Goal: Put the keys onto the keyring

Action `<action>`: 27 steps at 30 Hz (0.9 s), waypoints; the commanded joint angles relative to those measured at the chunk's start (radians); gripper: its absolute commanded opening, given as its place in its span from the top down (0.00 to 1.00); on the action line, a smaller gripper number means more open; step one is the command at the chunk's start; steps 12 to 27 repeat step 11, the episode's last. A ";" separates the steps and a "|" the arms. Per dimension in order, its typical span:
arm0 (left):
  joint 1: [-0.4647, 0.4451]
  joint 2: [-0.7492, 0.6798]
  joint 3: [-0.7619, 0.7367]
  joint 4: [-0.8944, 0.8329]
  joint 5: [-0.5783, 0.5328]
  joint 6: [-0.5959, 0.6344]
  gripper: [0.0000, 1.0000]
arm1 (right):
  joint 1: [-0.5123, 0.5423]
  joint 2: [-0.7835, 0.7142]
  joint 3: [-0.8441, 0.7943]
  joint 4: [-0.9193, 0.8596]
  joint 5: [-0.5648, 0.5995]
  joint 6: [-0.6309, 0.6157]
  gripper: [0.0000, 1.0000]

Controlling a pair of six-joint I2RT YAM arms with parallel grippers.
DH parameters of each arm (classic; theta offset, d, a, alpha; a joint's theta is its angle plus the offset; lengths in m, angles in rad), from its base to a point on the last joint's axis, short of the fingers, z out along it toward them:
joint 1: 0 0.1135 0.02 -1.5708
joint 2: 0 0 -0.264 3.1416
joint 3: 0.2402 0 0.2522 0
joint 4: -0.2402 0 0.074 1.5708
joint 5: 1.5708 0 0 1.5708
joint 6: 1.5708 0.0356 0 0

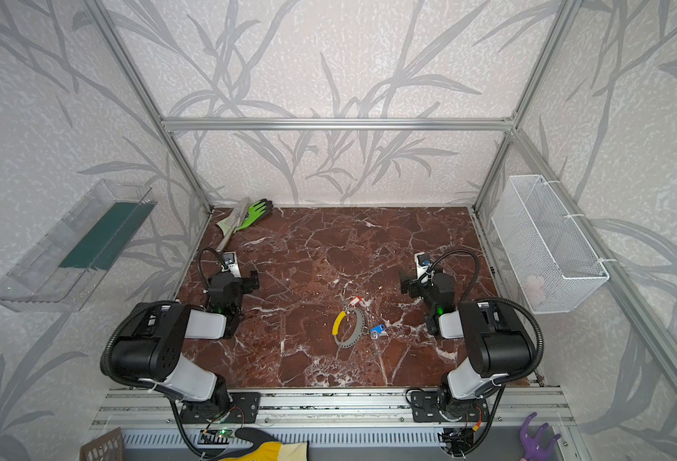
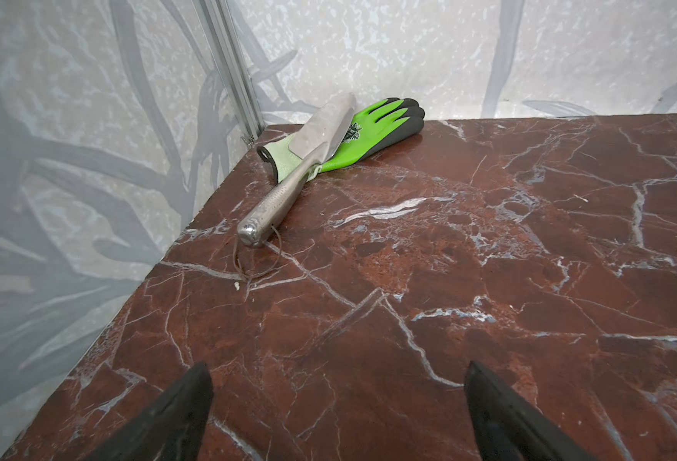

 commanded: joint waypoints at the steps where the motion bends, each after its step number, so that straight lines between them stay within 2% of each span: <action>1: 0.005 0.007 0.033 -0.015 -0.010 -0.034 0.01 | -0.004 -0.009 0.031 -0.032 -0.027 -0.007 0.01; 4: 0.018 0.006 0.045 -0.049 0.025 -0.040 0.01 | -0.003 -0.008 0.030 -0.029 -0.027 -0.006 0.01; 27: 0.020 0.008 0.040 -0.032 0.027 -0.037 0.01 | -0.003 -0.008 0.032 -0.033 -0.025 -0.003 0.01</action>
